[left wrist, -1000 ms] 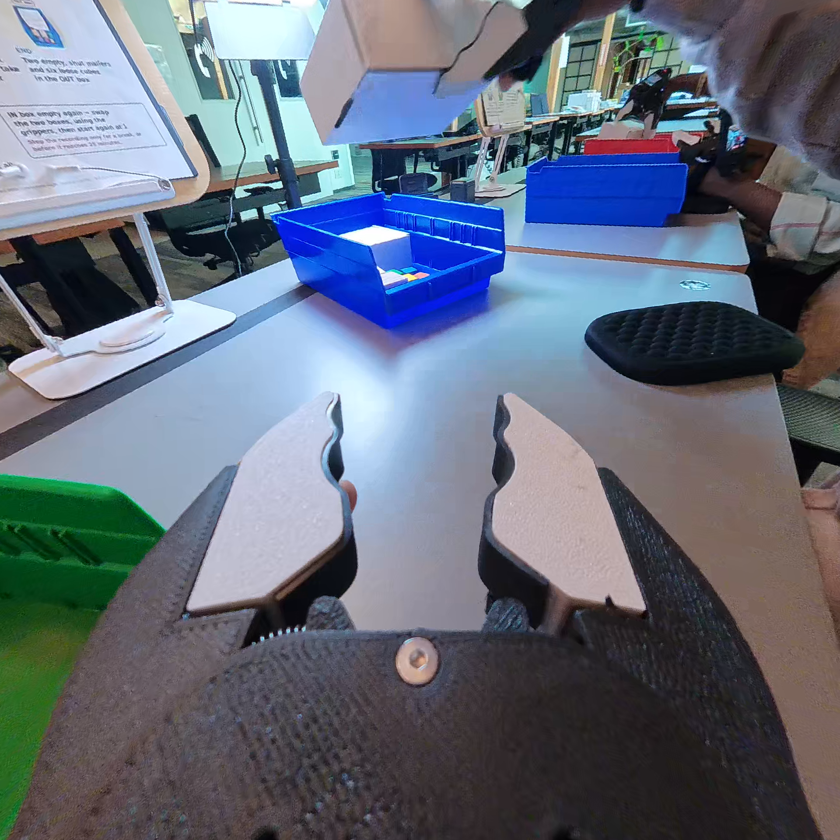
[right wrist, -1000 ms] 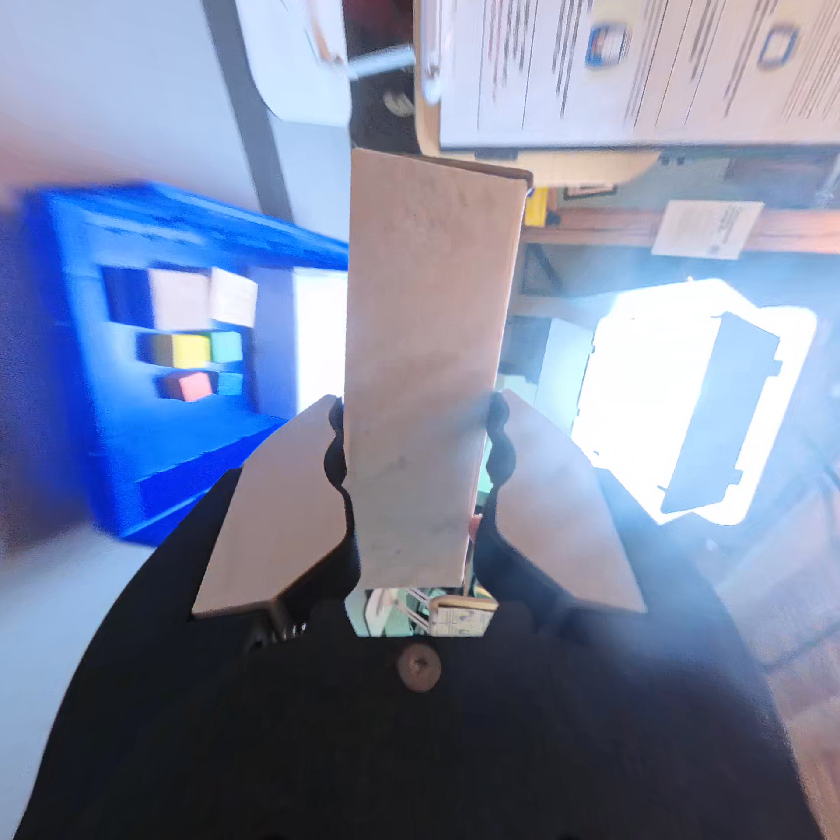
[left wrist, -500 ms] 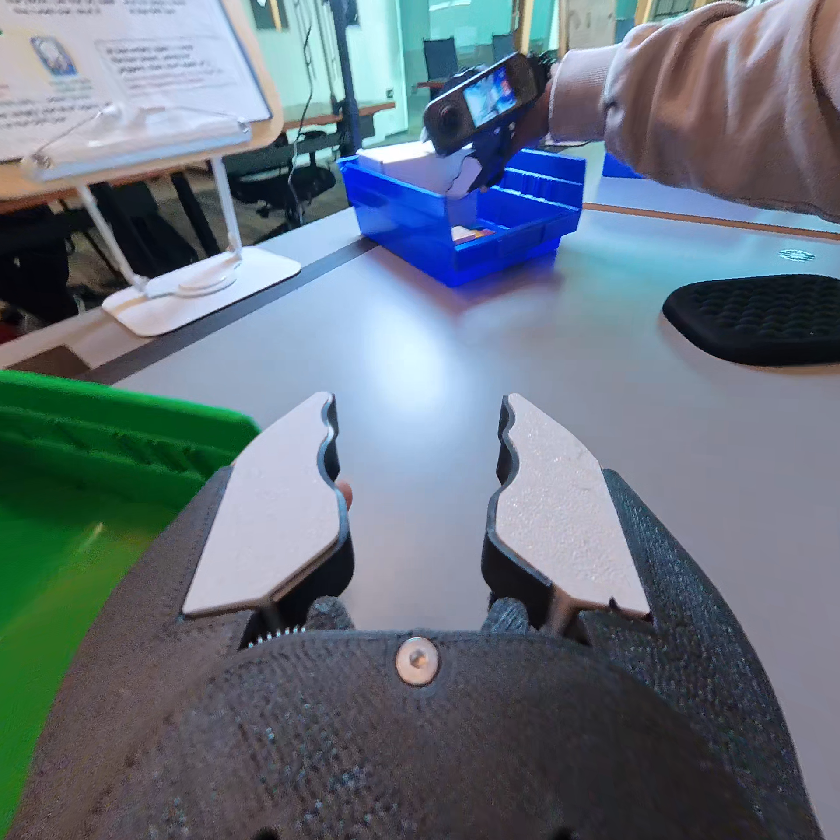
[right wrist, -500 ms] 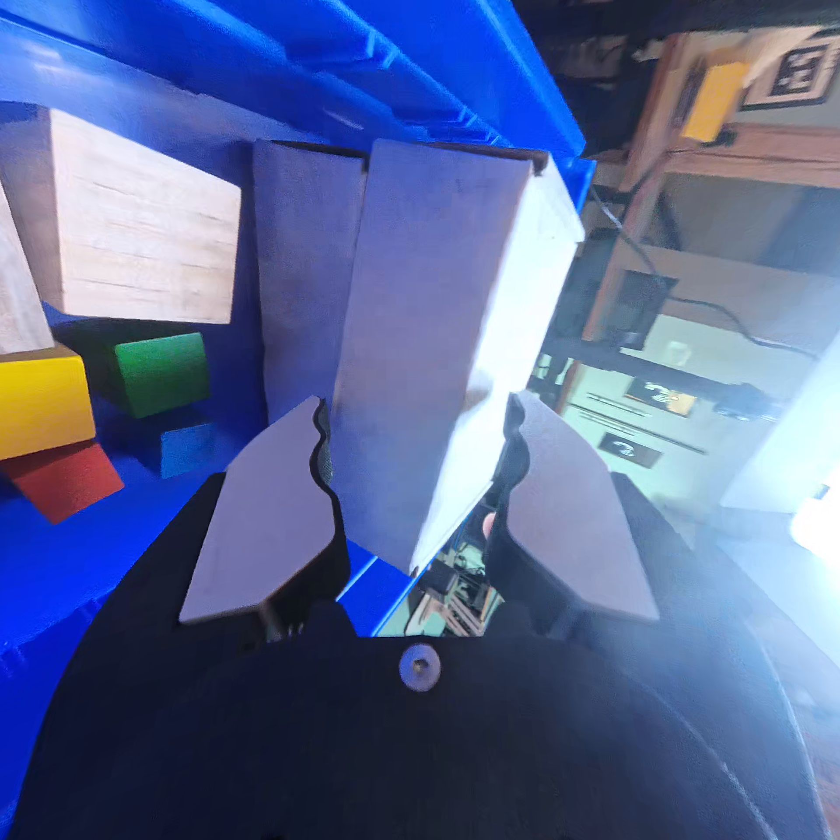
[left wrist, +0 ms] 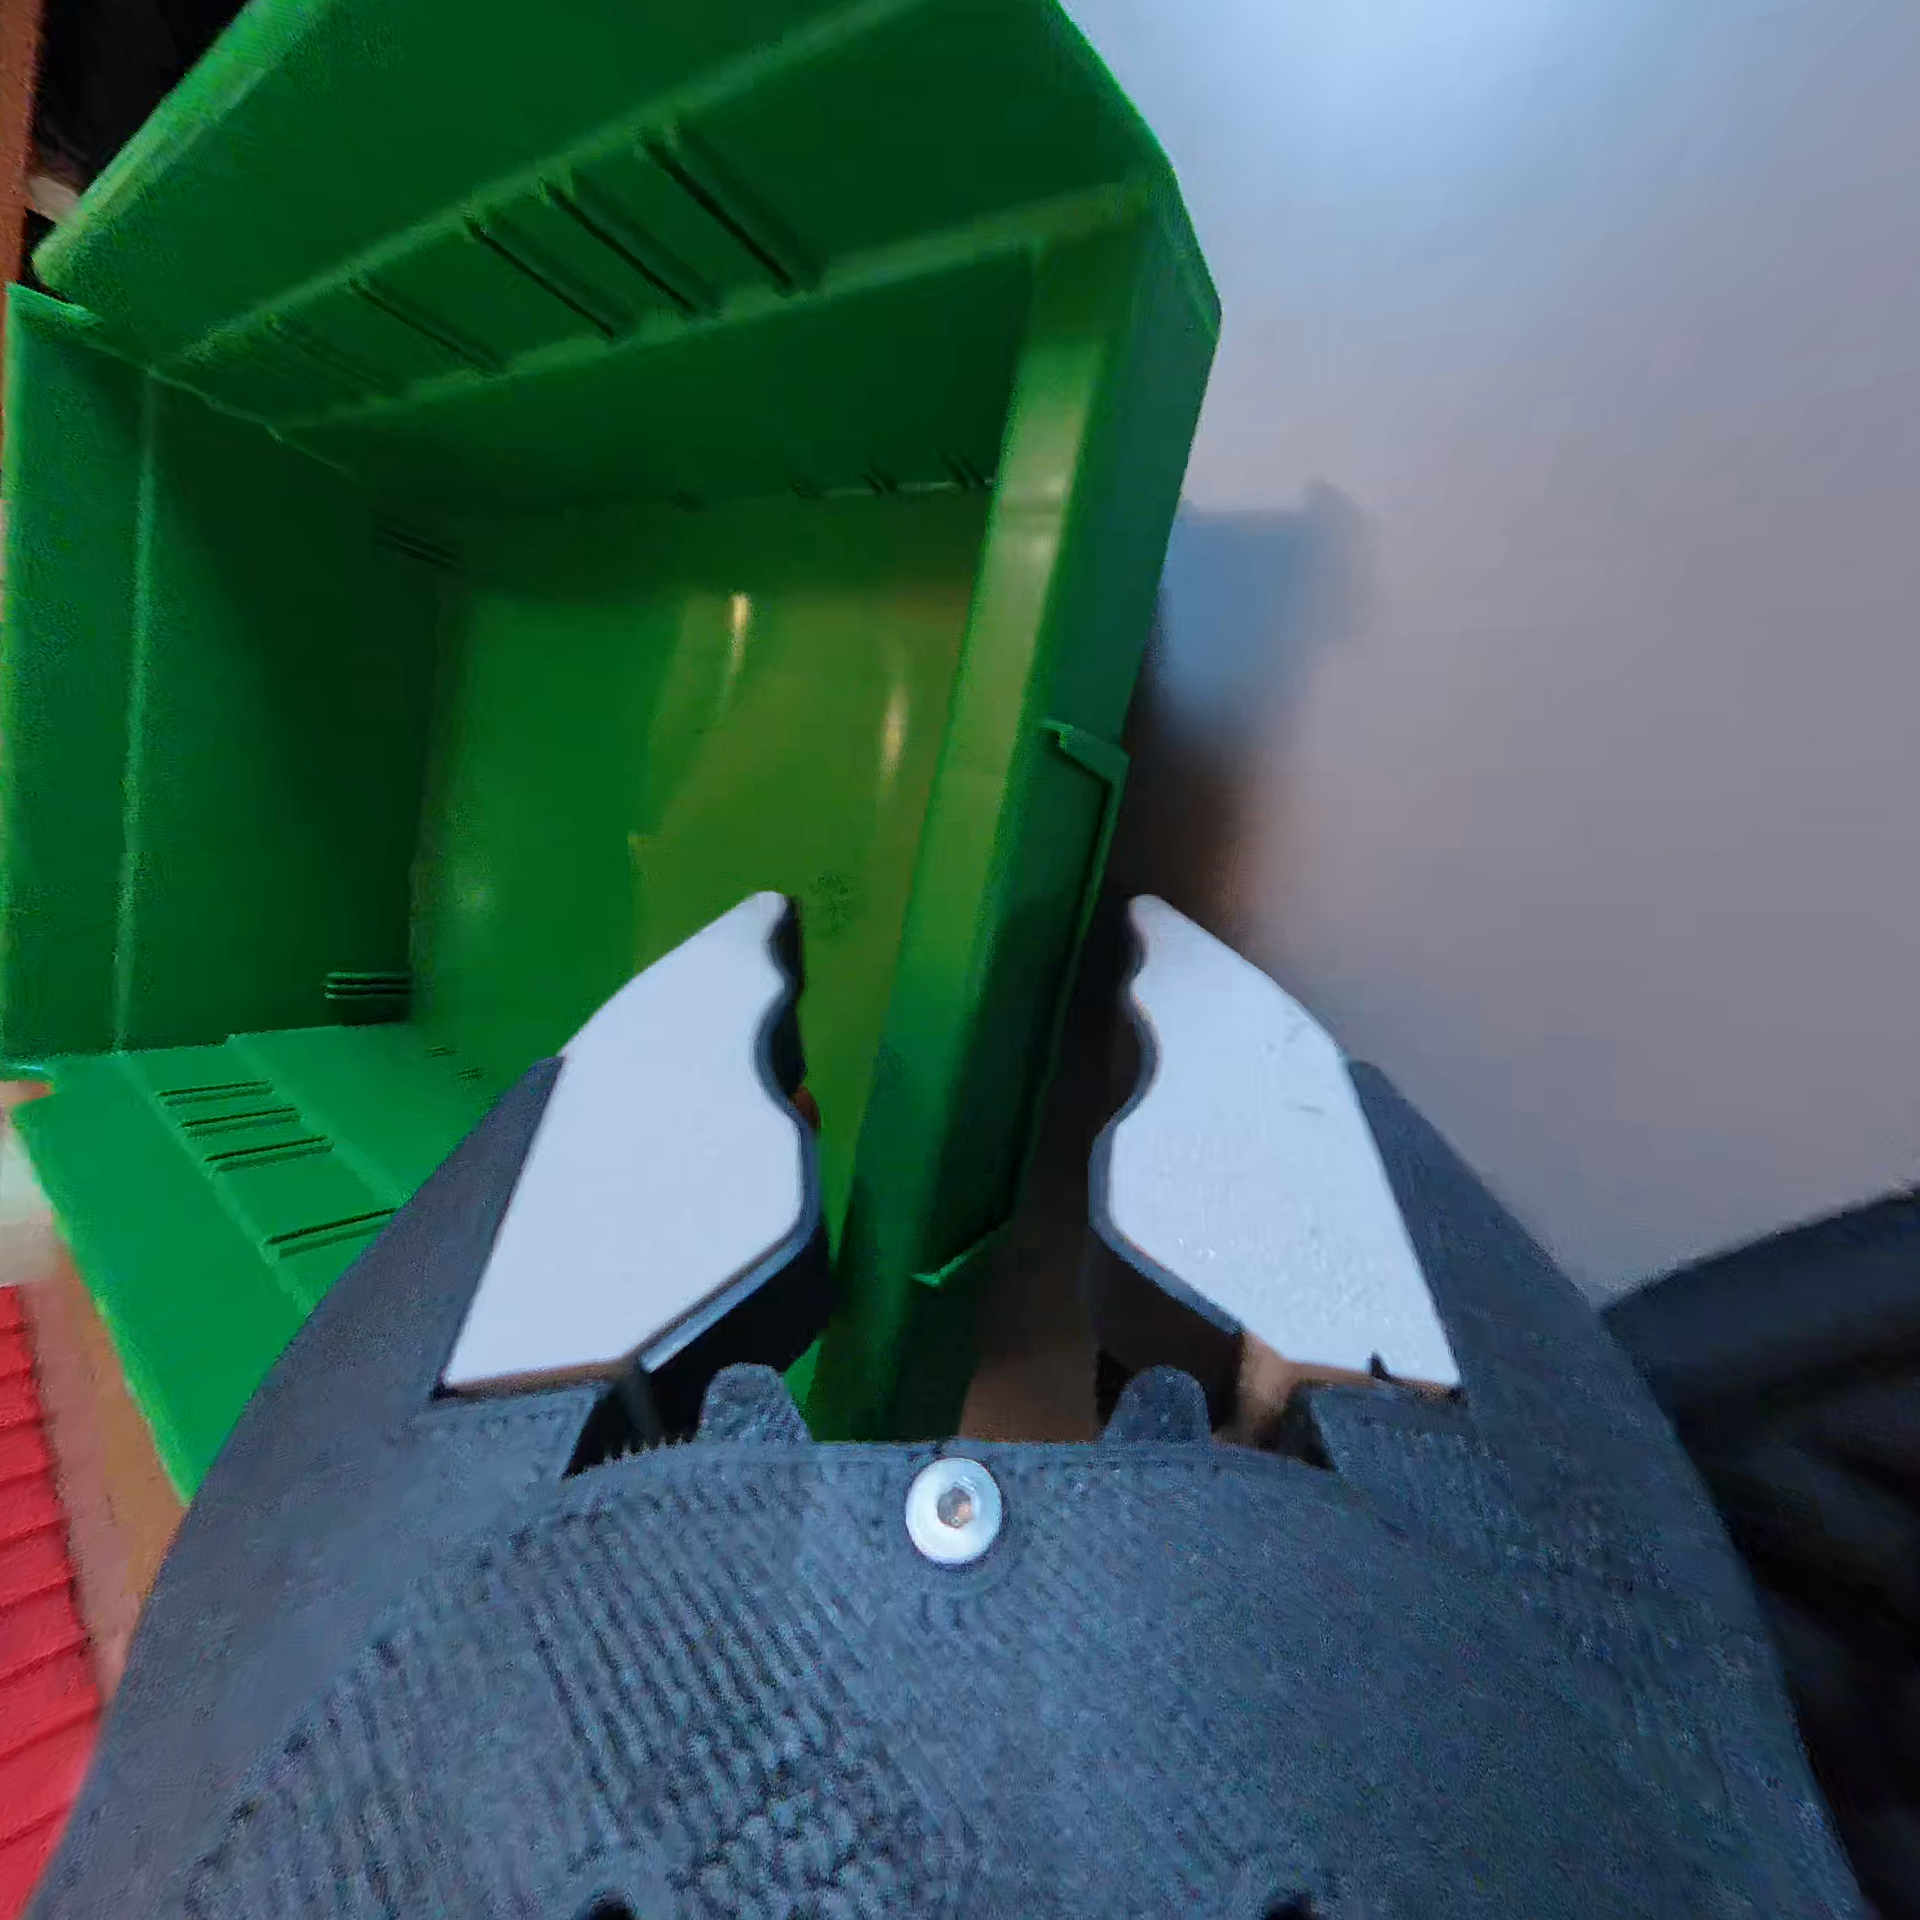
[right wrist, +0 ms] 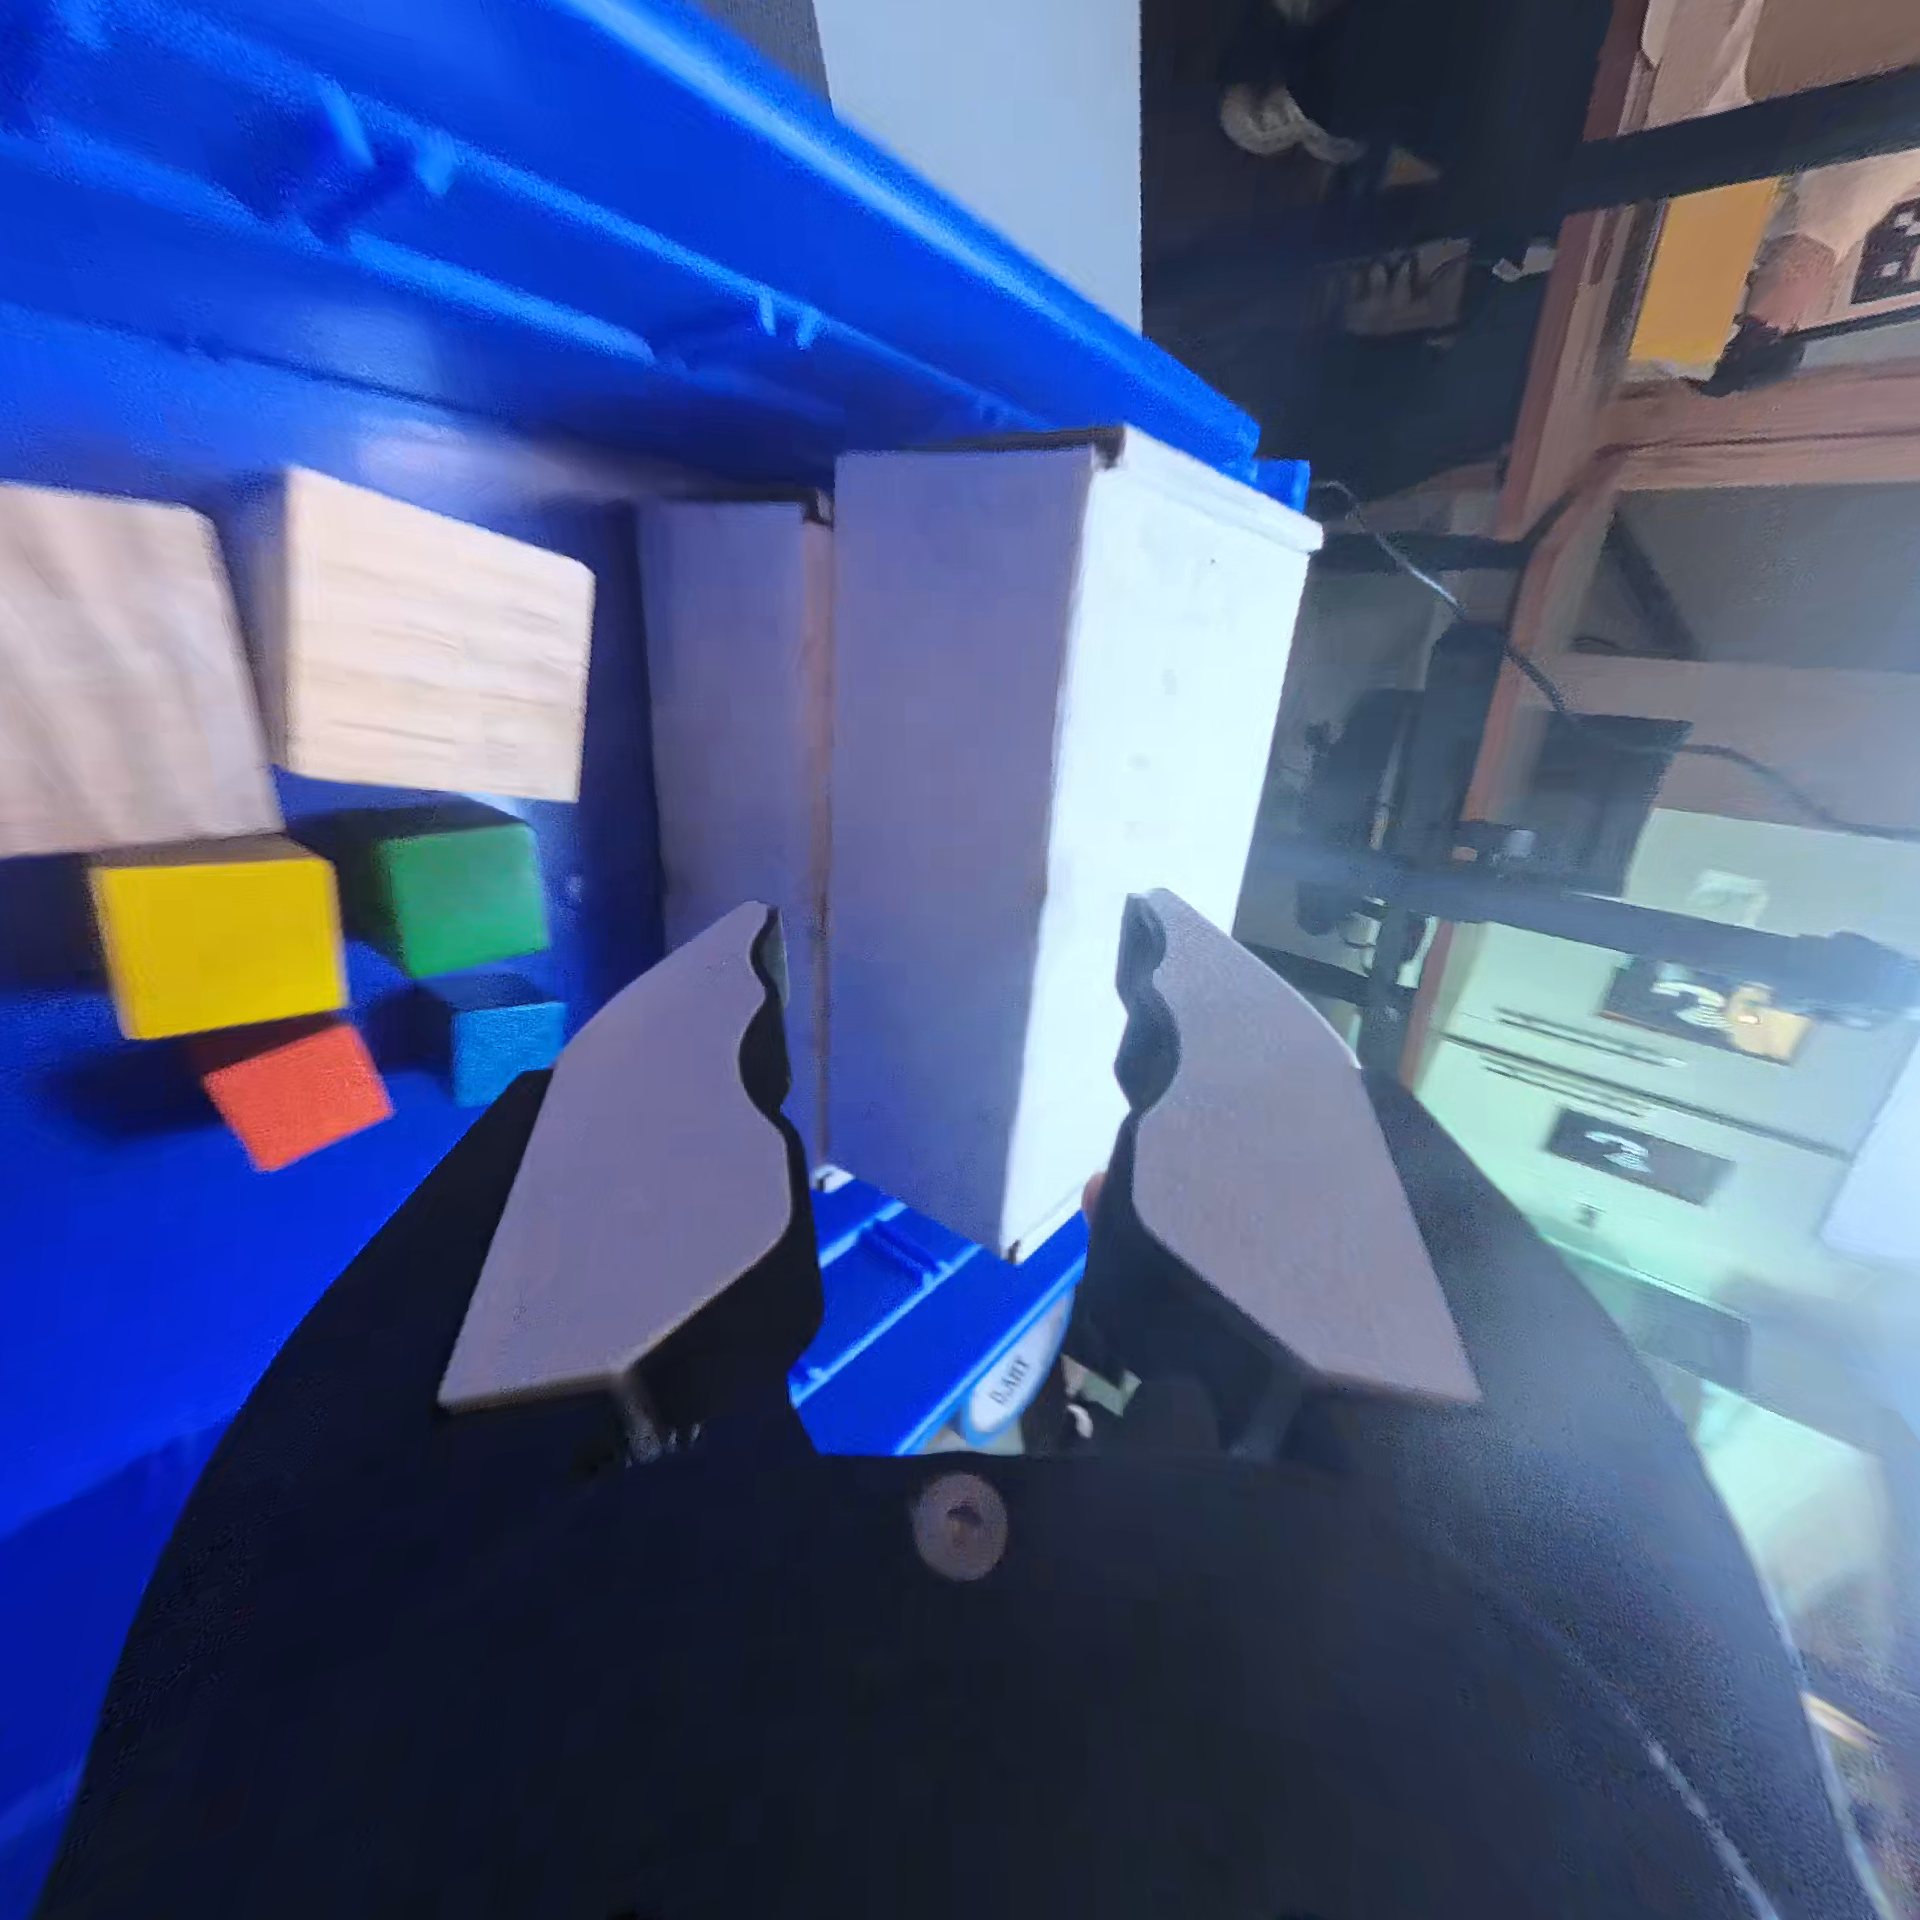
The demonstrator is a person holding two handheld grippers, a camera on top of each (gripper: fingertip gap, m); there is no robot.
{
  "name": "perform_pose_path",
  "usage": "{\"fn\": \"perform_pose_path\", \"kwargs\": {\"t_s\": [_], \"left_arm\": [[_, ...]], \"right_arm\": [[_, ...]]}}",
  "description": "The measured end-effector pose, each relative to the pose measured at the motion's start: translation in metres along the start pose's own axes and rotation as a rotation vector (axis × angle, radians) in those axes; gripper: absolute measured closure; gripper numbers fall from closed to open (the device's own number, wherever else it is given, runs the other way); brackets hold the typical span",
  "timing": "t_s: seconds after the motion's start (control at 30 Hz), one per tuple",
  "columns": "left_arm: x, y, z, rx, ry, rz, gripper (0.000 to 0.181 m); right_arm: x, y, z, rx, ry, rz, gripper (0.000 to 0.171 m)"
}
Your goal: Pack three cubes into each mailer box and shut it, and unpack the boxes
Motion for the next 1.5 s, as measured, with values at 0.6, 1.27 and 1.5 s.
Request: {"fn": "perform_pose_path", "kwargs": {"t_s": [0.6, 1.27, 1.5], "left_arm": [[0.01, 0.065, -0.125, -0.183, 0.352, -0.071, 0.147], [-0.07, -0.054, -0.223, -0.651, -0.652, 0.153, 0.13], [-0.069, -0.022, -0.237, -0.552, -0.618, -0.039, 0.16]], "right_arm": [[0.15, -0.064, 0.014, 0.125, -0.043, -0.212, 0.14], [0.225, -0.297, 0.017, -0.615, 0.881, -0.131, 0.128], [0.223, -0.242, 0.051, -0.446, 1.234, -0.287, 0.123]]}}
Point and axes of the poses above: each gripper's, where its closed fingertips meet, y out along the fingers, z out of its underside, x = y × z across the jaws, the point moved 6 cm from there along -y, back along the fingers, and after that the axes turned 15 degrees about y, right-handed, at the moved point
